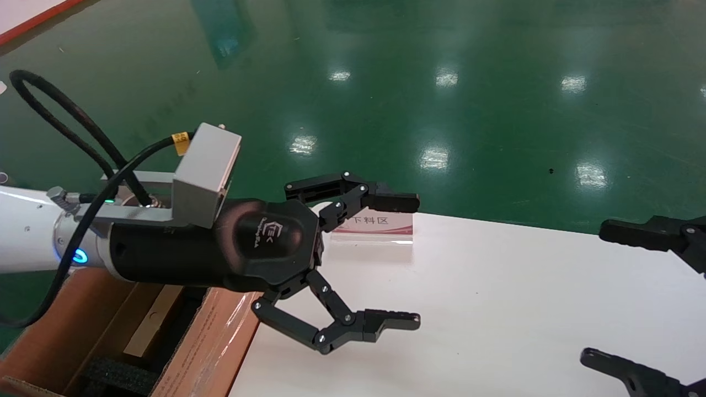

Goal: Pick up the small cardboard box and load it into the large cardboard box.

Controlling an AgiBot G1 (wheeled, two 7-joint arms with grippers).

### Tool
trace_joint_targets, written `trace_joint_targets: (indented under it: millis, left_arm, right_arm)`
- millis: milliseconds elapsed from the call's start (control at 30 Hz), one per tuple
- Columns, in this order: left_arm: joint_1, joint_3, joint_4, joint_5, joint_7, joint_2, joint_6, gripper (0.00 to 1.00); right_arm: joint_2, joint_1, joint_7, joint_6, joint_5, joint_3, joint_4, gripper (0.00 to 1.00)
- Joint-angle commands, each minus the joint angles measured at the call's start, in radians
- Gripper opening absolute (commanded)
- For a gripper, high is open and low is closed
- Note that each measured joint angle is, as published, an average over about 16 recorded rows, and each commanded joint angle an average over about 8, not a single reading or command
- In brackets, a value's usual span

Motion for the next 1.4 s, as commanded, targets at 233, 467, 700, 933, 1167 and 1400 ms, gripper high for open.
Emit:
trace_joint_targets:
  millis: [233, 467, 700, 933, 1167, 1400]
  left_arm:
    - [-0.001, 0.002, 0.0, 0.0, 0.0, 0.0, 0.0, 1.0]
    - [-0.002, 0.004, 0.0, 0.001, 0.0, -0.001, -0.001, 1.0]
    - [-0.002, 0.004, 0.001, 0.001, 0.0, -0.001, -0.001, 1.0]
    - [-0.003, 0.005, 0.001, 0.001, 0.0, -0.001, -0.001, 1.0]
    - [-0.003, 0.005, 0.001, 0.001, 0.0, -0.001, -0.001, 1.0]
    - [-0.003, 0.006, 0.001, 0.001, 0.0, -0.001, -0.001, 1.0]
  right_arm:
    - [0.0, 0.0, 0.0, 0.0, 0.0, 0.0, 0.0, 1.0]
    - [0.0, 0.0, 0.0, 0.0, 0.0, 0.0, 0.0, 1.0]
    - [0.0, 0.0, 0.0, 0.0, 0.0, 0.0, 0.0, 1.0]
    - [0.0, 0.0, 0.0, 0.0, 0.0, 0.0, 0.0, 1.0]
    - [0.0, 0.0, 0.0, 0.0, 0.0, 0.0, 0.0, 1.0]
    - [0.0, 0.0, 0.0, 0.0, 0.0, 0.0, 0.0, 1.0]
